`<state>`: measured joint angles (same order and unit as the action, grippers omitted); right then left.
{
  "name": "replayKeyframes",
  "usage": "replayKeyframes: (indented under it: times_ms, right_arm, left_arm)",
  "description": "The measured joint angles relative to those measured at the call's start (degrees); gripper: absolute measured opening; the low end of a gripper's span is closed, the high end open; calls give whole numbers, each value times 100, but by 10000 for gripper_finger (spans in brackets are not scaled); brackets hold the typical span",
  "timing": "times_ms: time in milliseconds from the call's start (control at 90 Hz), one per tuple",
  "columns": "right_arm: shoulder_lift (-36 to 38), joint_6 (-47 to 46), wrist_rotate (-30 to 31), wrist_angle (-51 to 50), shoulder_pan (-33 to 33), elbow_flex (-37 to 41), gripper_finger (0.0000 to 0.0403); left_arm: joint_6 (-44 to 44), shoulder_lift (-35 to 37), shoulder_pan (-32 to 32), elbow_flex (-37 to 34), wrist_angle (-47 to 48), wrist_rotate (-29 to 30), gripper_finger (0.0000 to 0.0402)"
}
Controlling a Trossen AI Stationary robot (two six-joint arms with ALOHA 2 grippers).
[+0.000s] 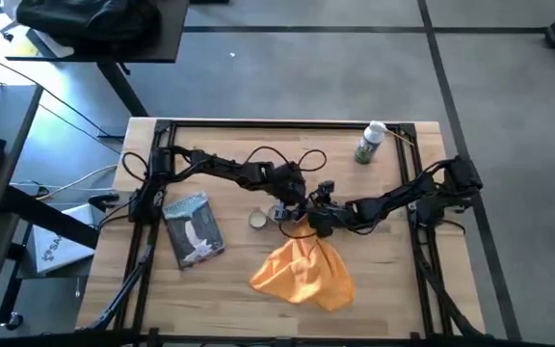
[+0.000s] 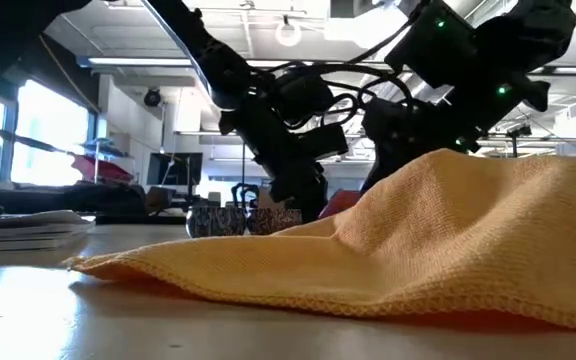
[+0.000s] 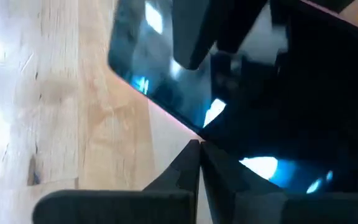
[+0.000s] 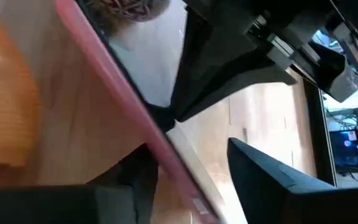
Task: Apply microfiber cloth
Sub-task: Spray the cellphone
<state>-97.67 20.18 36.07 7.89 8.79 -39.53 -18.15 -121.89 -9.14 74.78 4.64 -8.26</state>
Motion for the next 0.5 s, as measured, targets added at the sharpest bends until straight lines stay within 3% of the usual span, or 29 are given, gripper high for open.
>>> replayKeyframes:
  times_ms: [278, 500]
  right_arm:
    - [8, 108, -318, -38, 47, -36, 51]
    - [364, -70, -309, -1219, 304, -628, 6]
  left_arm:
    - [7, 150, 15, 46, 69, 265, 0]
    - [-39, 1236, -77, 79, 1015, 643, 0]
